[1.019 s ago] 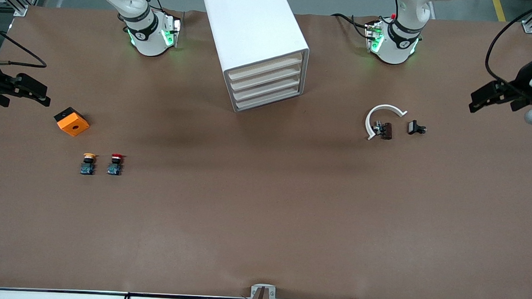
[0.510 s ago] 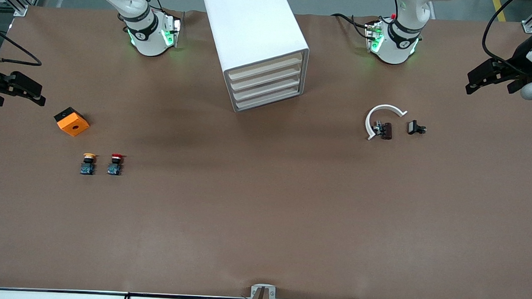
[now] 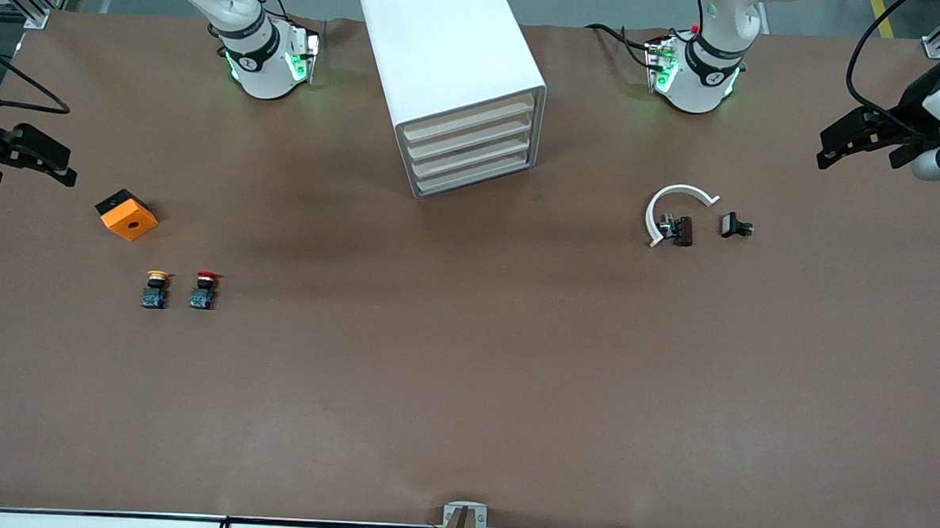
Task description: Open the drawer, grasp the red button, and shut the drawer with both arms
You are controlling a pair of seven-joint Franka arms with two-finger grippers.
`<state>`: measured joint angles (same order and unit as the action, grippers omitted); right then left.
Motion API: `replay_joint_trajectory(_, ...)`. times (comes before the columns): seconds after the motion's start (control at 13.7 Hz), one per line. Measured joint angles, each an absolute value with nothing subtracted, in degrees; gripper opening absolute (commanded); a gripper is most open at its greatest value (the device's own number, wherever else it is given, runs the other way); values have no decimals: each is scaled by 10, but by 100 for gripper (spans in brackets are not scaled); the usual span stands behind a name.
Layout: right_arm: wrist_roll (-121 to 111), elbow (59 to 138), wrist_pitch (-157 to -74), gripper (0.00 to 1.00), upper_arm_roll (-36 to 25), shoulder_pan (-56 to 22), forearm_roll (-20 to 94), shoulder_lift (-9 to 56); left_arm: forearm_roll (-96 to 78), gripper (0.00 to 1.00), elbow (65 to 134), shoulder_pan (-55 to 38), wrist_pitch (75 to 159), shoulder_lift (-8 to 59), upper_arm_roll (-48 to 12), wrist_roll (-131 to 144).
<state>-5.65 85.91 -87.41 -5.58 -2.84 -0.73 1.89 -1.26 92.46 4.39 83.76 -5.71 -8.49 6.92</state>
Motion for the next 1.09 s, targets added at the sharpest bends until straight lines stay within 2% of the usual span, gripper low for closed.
replay_joint_trajectory(1.09,-56,858,-874,100,-56,-28,-7,19,-11,100,917,46,833,-57,-76,70)
